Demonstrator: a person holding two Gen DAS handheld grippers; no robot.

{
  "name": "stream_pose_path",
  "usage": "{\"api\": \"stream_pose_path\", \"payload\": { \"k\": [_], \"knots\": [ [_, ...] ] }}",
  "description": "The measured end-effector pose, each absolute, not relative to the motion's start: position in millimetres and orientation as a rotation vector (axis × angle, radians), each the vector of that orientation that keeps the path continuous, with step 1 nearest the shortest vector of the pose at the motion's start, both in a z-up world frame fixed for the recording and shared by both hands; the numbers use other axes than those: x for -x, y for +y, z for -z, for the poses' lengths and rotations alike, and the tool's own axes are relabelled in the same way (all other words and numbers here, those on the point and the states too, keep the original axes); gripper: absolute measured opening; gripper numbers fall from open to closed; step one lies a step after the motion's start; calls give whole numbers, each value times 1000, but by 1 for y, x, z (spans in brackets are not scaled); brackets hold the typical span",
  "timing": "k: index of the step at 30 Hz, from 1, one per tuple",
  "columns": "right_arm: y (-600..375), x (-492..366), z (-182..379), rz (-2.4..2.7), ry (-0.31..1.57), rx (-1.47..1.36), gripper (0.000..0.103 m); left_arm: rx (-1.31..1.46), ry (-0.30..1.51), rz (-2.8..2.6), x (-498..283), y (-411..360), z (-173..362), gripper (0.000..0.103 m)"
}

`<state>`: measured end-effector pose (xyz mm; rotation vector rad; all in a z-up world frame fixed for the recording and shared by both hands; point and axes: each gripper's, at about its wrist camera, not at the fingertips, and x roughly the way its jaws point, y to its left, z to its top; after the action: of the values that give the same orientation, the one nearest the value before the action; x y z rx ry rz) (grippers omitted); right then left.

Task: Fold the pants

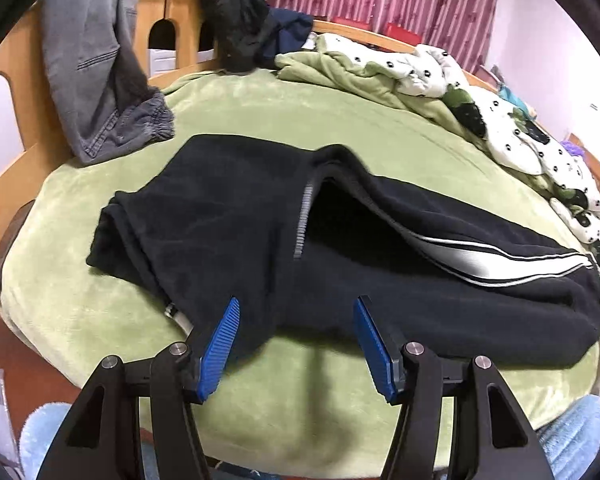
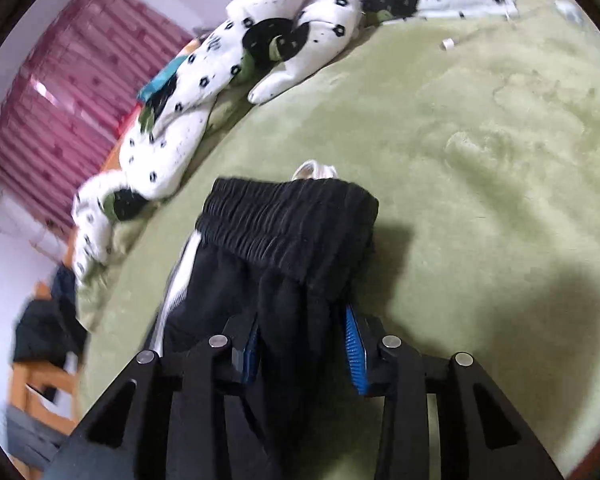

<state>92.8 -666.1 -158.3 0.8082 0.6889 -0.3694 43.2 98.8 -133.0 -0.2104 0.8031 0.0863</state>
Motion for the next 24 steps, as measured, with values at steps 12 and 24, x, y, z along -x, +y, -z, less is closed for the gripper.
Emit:
{"api": "stream_pose_path", "payload": {
  "k": [12, 24],
  "knots": [
    [-572, -44, 99, 403, 764, -510, 46, 132, 723, -125, -155, 112, 131, 6],
    [-405, -117, 85, 130, 803, -434, 47, 303, 691, 6, -193, 139, 116, 69]
  ]
}}
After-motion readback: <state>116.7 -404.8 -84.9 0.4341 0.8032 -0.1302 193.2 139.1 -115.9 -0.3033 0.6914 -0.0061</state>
